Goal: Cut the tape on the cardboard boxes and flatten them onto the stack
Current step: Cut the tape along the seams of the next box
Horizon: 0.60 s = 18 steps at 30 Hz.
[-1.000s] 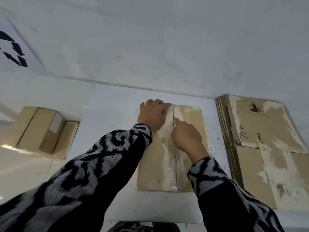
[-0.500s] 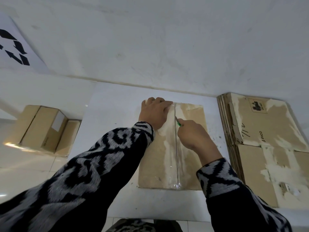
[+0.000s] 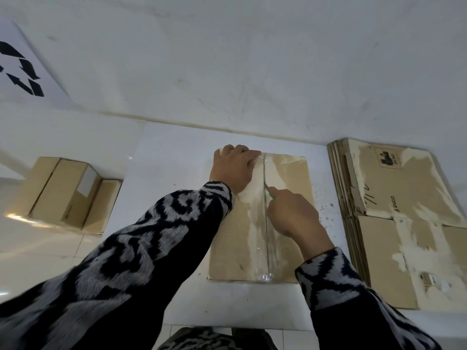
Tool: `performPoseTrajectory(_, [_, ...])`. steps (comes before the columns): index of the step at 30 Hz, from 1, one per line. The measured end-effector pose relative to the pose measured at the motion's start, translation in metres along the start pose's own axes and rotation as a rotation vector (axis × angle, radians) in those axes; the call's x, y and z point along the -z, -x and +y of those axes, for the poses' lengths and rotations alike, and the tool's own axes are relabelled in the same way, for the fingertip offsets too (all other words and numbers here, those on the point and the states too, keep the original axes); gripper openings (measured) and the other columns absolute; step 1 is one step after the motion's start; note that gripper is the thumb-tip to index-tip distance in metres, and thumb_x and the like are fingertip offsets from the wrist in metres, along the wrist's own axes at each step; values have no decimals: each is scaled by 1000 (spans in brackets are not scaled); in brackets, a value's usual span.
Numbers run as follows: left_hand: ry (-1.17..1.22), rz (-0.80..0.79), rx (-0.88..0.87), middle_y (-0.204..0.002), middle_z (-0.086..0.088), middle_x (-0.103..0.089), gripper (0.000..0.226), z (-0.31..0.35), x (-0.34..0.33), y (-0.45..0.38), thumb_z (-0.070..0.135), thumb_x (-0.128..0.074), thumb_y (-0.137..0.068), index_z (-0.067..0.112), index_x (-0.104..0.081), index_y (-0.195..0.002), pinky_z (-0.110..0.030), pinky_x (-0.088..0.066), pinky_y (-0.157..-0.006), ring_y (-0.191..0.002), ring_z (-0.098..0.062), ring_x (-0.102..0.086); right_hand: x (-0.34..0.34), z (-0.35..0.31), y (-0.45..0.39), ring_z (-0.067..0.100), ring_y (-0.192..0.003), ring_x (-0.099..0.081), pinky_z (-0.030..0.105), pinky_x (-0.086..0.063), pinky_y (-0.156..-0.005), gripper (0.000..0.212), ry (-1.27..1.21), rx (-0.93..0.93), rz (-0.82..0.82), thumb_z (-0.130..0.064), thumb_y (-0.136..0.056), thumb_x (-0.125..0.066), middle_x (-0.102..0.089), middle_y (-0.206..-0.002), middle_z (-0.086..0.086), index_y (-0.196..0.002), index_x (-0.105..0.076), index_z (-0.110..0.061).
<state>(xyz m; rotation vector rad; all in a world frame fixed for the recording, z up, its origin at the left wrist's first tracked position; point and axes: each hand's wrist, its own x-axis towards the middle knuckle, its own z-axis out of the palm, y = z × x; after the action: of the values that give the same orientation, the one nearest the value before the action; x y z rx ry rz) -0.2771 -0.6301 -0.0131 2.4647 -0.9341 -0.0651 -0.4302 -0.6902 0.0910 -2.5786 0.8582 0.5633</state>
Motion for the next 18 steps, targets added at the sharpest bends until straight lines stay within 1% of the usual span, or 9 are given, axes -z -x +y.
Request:
performPoseTrajectory(5, [2, 4, -7, -125, 11, -59, 34, 2, 0, 1, 37, -38, -101, 40, -59, -128, -44, -31, -105, -119, -24, -47, -7, 0, 5, 25, -108, -54, 34, -46, -80, 48, 28, 2, -51, -12, -96, -31, -56, -128, 3, -140, -47, -20])
performPoseTrajectory(8, [2, 4, -9, -126, 10, -59, 34, 2, 1, 1, 37, -38, -101, 40, -58, -128, -44, -31, -105, -119, -24, -46, -10, 7, 19, 24, -108, -54, 32, -43, -79, 50, 34, 15, -34, -13, -98, -32, -56, -129, 2, -146, -40, -25])
performPoseTrajectory(9, [-3, 3, -11, -126, 10, -59, 34, 1, 1, 1, 37, -38, -101, 40, -58, -129, -45, -31, -105, -120, -24, -47, -13, 7, 22, 22, -103, -53, 31, -42, -77, 52, 27, 15, -30, -13, -99, -33, -56, -127, 1, -148, -37, -27])
performPoseTrajectory(11, [-5, -3, -11, -126, 10, -59, 34, 1, 2, 1, 37, -38, -101, 39, -58, -129, -46, -31, -105, -120, -25, -47, -21, 6, 25, 19, -89, -47, 31, -40, -71, 52, 27, 12, -39, -12, -97, -33, -57, -118, 1, -147, -38, -25])
performPoseTrajectory(13, [0, -4, -16, -127, 9, -59, 34, 1, 3, 1, 37, -37, -102, 39, -58, -129, -46, -31, -106, -120, -25, -46, -26, 5, 28, 18, -86, -45, 32, -39, -68, 50, 18, -2, -47, -11, -97, -33, -57, -112, 0, -145, -40, -24])
performPoseTrajectory(16, [4, -12, -25, -129, 10, -57, 35, -1, 1, 2, 37, -37, -102, 39, -57, -130, -45, -29, -108, -123, -25, -44, -29, 5, 36, 18, -89, -48, 32, -44, -74, 54, -30, -33, -40, -11, -97, -33, -58, -120, 1, -149, -34, -27])
performPoseTrajectory(18, [20, -22, -42, -137, 8, -54, 35, -1, 2, 1, 36, -38, -102, 38, -56, -132, -47, -27, -110, -129, -26, -41, -29, 7, 40, 19, -92, -51, 34, -48, -78, 59, -74, -49, -43, -11, -98, -32, -57, -125, 1, -153, -28, -31])
